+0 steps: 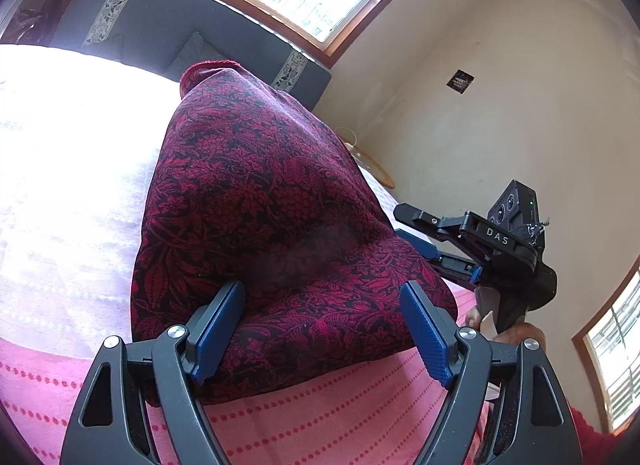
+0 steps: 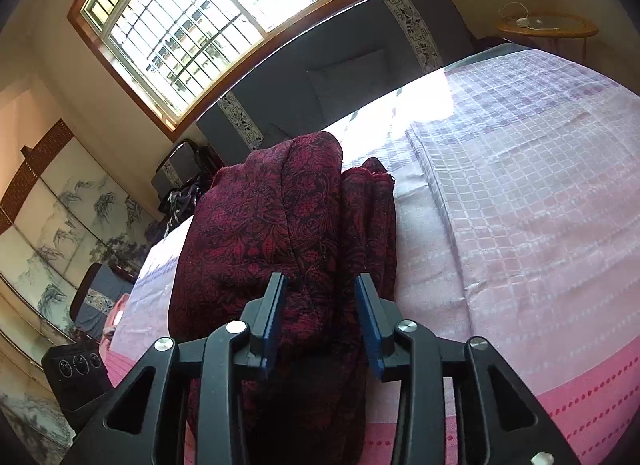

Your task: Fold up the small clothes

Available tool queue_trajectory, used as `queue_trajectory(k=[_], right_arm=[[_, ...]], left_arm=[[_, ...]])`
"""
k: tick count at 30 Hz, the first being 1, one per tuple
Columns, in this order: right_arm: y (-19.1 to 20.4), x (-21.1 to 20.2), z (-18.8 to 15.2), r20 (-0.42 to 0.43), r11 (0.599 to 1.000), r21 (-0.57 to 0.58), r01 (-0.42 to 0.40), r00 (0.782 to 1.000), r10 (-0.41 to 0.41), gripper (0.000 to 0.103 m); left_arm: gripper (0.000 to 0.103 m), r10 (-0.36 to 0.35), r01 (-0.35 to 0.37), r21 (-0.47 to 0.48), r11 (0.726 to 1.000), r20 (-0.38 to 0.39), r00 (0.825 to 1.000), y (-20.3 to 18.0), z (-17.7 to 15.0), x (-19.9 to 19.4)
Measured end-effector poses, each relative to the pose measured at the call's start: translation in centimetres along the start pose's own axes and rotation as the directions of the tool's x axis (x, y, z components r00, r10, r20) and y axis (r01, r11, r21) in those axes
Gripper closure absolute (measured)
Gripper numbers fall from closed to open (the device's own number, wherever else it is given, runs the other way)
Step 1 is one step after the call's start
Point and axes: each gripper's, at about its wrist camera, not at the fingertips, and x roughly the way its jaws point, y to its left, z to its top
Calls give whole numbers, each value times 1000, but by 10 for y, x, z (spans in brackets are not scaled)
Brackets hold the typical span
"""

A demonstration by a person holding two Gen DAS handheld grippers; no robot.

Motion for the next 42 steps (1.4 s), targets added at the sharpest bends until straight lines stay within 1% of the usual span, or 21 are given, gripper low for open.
queue_trajectory(k=[1,3,5,6,7,8,10,15,18,20,23,31,38,39,40,42], right_arm=[[5,0,0,-5,1000,-14,2,1000,-2,43],[13,5,-1,-27,999,-47,23,999,-25,43],[19,14,-3,-56,993,-90,72,995,-77,45],[23,19,-6,-67,989,-117,89,993,-97,60],[25,23,-8,-80,984,-139,112,989,-124,80],[24,26,-10,-86,981,-144,133,986,-146,80],[16,23,-11,-74,987,-104,126,988,-134,86],[4,20,-19,-59,990,-60,126,990,-129,87],[-2,20,-25,-28,994,-34,104,994,-105,87],[-2,21,-29,-13,994,-33,103,995,-103,86],[6,22,-30,0,987,-74,139,990,-139,86],[15,20,-37,37,975,-120,185,983,-182,84],[14,20,-36,39,975,-119,190,982,-186,82],[13,19,-36,41,975,-117,190,982,-186,81],[13,19,-36,42,974,-115,194,981,-191,77],[14,19,-37,42,972,-120,202,979,-198,76]], left_arm=[[22,11,-11,6,1000,-2,1000,-2,0,1],[22,42,-42,26,999,-6,999,-6,-1,2],[20,78,-78,51,996,-12,997,-13,-3,4],[20,102,-101,66,993,-16,995,-15,-4,5],[19,127,-125,82,989,-20,992,-18,-4,7],[19,144,-141,99,985,-24,989,-21,-5,8],[18,170,-164,131,978,-31,985,-25,-6,10],[15,208,-198,181,963,-38,977,-33,-7,14],[13,221,-210,197,958,-38,975,-35,-8,16],[12,229,-217,205,954,-37,973,-37,-8,16],[11,238,-225,212,951,-36,971,-37,-9,17],[8,270,-255,242,936,-32,962,-41,-10,18],[5,290,-275,257,926,-23,957,-43,-11,18],[5,294,-279,260,924,-22,955,-42,-11,18],[4,300,-284,264,922,-19,954,-42,-11,18],[4,314,-300,274,914,-9,949,-44,-12,17]])
